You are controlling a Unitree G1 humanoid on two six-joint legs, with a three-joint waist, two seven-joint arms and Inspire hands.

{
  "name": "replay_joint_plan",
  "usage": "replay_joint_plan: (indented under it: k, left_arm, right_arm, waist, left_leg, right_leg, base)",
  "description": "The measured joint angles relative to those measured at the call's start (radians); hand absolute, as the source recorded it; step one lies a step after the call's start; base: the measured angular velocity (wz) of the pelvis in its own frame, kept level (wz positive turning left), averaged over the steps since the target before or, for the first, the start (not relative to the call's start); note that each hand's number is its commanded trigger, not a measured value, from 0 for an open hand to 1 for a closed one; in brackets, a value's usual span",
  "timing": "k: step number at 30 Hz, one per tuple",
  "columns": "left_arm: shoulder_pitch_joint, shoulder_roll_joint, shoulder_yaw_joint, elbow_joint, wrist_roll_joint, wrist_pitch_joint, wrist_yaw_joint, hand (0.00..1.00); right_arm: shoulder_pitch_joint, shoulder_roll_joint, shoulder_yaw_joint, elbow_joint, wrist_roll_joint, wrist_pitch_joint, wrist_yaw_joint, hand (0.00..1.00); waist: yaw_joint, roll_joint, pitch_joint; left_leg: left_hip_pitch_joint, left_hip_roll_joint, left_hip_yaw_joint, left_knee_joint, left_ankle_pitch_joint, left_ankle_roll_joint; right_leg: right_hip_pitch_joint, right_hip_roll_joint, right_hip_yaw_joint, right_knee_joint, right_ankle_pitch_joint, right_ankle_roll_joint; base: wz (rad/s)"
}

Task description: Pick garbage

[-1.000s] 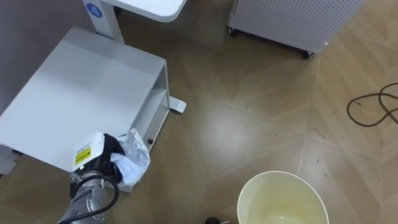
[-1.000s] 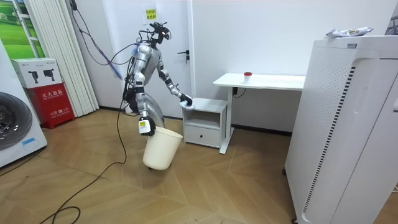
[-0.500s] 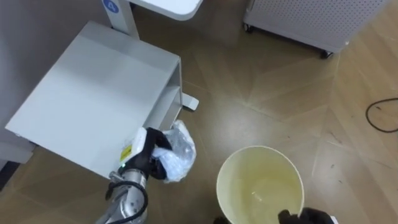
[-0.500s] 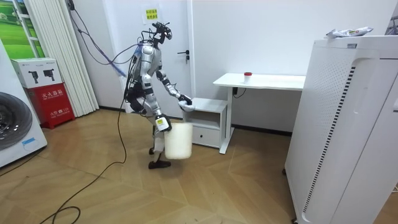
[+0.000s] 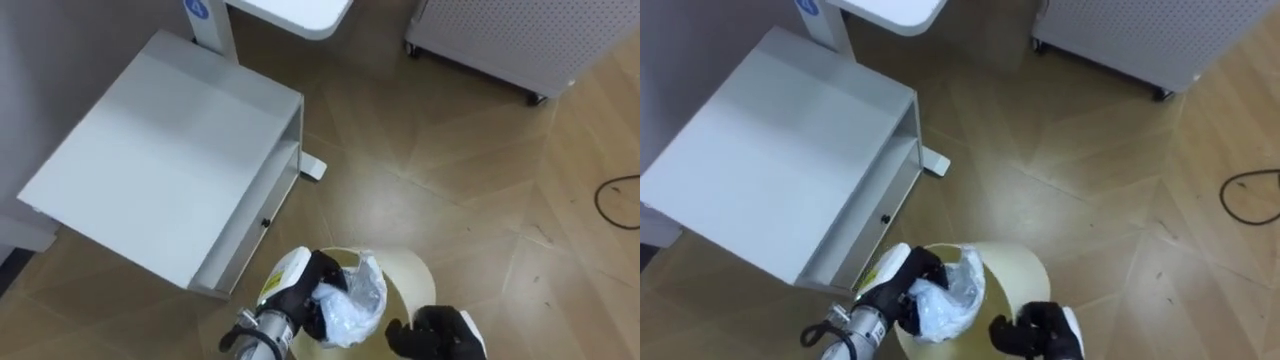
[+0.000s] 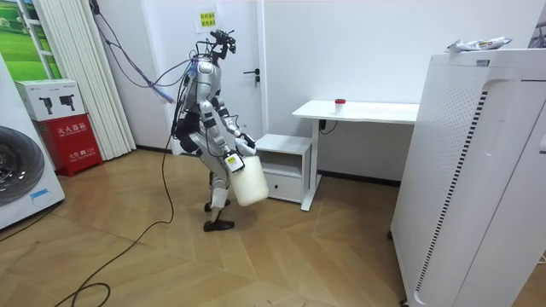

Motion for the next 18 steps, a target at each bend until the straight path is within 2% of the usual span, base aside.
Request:
replay_joint_plan:
  k: [2, 5, 7, 9, 11, 12, 13, 18]
  left_arm:
    - [0.012, -0.001, -0.013, 0.000, 0.000, 0.000, -0.022, 0.85]
    - [0.029, -0.001, -0.020, 0.000, 0.000, 0.000, -0.052, 0.84]
    - [0.043, -0.001, -0.027, 0.000, 0.000, 0.000, -0.073, 0.78]
    - [0.045, 0.000, -0.028, 0.000, 0.001, 0.000, -0.086, 0.64]
    - [0.045, 0.000, -0.027, 0.000, 0.001, 0.000, -0.092, 0.55]
    - [0.047, 0.000, -0.028, 0.001, 0.002, 0.000, -0.094, 0.10]
    - [0.052, 0.001, -0.028, 0.001, 0.002, 0.000, -0.099, 0.00]
    - [0.062, 0.008, -0.040, 0.009, 0.002, 0.000, -0.122, 0.00]
  right_arm:
    - [0.005, 0.009, 0.011, -0.011, -0.003, 0.006, 0.001, 1.00]
    - [0.016, 0.010, 0.019, -0.027, -0.004, 0.008, 0.002, 1.00]
    - [0.017, 0.010, 0.021, -0.027, -0.005, 0.008, 0.003, 1.00]
    - [0.021, 0.010, 0.021, -0.027, -0.008, 0.008, 0.003, 1.00]
    - [0.022, 0.009, 0.021, -0.027, -0.010, 0.008, 0.003, 1.00]
    - [0.022, 0.008, 0.021, -0.027, -0.010, 0.007, 0.003, 1.00]
    - [0.022, 0.008, 0.020, -0.027, -0.011, 0.007, 0.003, 1.00]
    - [0.024, 0.005, 0.022, -0.027, -0.006, 0.006, 0.002, 1.00]
  waist:
    - [0.001, -0.004, -0.0033]
    - [0.003, -0.005, -0.0041]
    - [0.003, -0.005, -0.0042]
    - [0.003, -0.005, -0.0042]
    - [0.005, -0.004, -0.0046]
    - [0.006, -0.004, -0.0046]
    - [0.007, -0.004, -0.0045]
    - [0.011, -0.004, -0.0045]
  left_leg:
    - [0.011, 0.000, 0.000, -0.011, 0.000, 0.000]
    - [0.020, -0.002, 0.000, -0.018, 0.001, -0.001]
    - [0.024, -0.009, 0.000, -0.020, 0.003, -0.001]
    - [0.026, -0.014, 0.000, -0.026, 0.008, 0.001]
    - [0.027, -0.015, 0.002, -0.034, 0.012, 0.001]
    - [0.027, -0.015, 0.003, -0.037, 0.014, 0.002]
    - [0.027, -0.016, 0.003, -0.039, 0.014, 0.002]
    - [0.030, -0.017, 0.005, -0.046, 0.014, 0.002]
  right_leg:
    - [0.009, 0.000, 0.001, -0.001, 0.000, 0.001]
    - [0.015, 0.000, 0.005, -0.003, 0.005, 0.004]
    - [0.015, -0.001, 0.008, -0.002, 0.009, 0.004]
    - [0.015, -0.001, 0.015, -0.003, 0.010, 0.007]
    - [0.015, -0.001, 0.017, -0.010, 0.014, 0.009]
    - [0.014, 0.000, 0.018, -0.015, 0.018, 0.008]
    - [0.014, 0.000, 0.019, -0.016, 0.019, 0.009]
    - [0.014, 0.000, 0.022, -0.020, 0.019, 0.009]
  base:
    - [0.00]
    - [-0.01]
    - [-0.02]
    - [0.02]
    - [0.00]
    - [-0.05]
    - [-0.05]
    - [-0.01]
